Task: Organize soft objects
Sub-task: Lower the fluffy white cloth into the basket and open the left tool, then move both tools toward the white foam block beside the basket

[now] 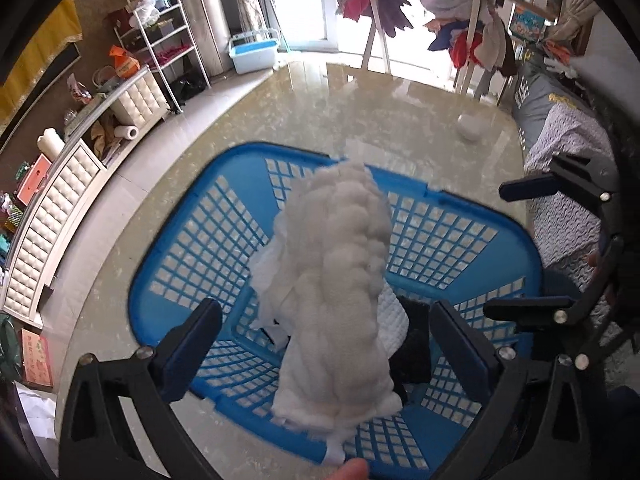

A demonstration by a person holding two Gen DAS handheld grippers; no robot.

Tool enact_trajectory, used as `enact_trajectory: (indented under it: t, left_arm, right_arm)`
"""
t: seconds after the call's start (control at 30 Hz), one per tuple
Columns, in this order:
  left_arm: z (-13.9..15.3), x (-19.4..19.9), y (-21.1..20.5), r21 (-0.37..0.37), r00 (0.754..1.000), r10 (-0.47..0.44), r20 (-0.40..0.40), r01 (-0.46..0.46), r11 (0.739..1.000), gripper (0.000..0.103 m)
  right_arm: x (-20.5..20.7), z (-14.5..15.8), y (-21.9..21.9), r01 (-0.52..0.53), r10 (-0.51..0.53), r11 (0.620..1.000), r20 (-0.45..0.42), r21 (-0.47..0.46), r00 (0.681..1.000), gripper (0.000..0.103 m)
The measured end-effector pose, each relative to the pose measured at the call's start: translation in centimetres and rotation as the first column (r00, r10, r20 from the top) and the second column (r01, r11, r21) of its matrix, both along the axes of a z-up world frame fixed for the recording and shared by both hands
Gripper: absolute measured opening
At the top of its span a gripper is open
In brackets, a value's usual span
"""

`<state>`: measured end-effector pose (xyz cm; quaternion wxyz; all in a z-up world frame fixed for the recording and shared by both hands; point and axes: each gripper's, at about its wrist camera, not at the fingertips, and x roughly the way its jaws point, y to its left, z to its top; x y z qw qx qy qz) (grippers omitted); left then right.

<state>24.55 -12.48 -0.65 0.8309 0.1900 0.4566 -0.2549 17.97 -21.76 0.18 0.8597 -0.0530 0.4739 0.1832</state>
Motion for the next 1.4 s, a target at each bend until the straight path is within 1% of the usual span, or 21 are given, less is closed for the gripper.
enact_trajectory:
  t: [0.17, 0.3, 0.47, 0.63, 0.8, 1.0, 1.2, 1.4]
  left_arm:
    - [2.0, -1.6, 1.5, -0.02, 0.999, 0.021, 0.024, -0.021, 1.0, 0.103]
    - [3.2, -3.8, 2.6, -0.041, 0.999, 0.031, 0.037, -0.03, 0.999, 0.103]
    - [4.3, -6.1, 3.9, -0.041, 0.997, 0.043, 0.064, -0.041, 0.998, 0.103]
    - [4.8, -8.5, 6.5, -0.059, 0.992, 0.093, 0.082, -0.089, 0.994, 0.103]
    - [4.5, -10.3, 9.4, -0.07, 0.982, 0.165, 0.087, -0.159, 0.985, 0.103]
    - [3.7, -12.4, 13.9, -0.11, 0.964, 0.256, 0.067, -0.248, 0.962, 0.103]
    - [2.1, -13.8, 18.2, -0.114, 0.938, 0.344, 0.043, -0.337, 0.934, 0.103]
    - [0.0, -15.0, 22.1, -0.13, 0.91, 0.414, -0.001, -0.41, 0.903, 0.103]
  right_arm:
    - [-0.7, 1.0, 0.3, -0.001, 0.001, 1.0, 0.019, 0.003, 1.0, 0.103]
    - [-1.4, 1.8, 1.6, -0.02, 0.02, 1.0, 0.036, -0.004, 0.999, 0.103]
    - [-2.5, 2.8, 3.3, -0.034, 0.034, 0.999, 0.059, -0.008, 0.998, 0.103]
    - [-3.9, 3.4, 5.6, -0.071, 0.073, 0.997, 0.077, -0.023, 0.994, 0.103]
    - [-5.1, 3.8, 8.8, -0.112, 0.115, 0.993, 0.091, -0.042, 0.989, 0.103]
    - [-6.3, 3.6, 13.2, -0.163, 0.167, 0.986, 0.105, -0.043, 0.98, 0.103]
    - [-5.9, 1.9, 17.9, -0.217, 0.22, 0.975, 0.07, -0.054, 0.973, 0.103]
    - [-5.3, 0.3, 21.9, -0.27, 0.274, 0.96, 0.039, -0.077, 0.961, 0.103]
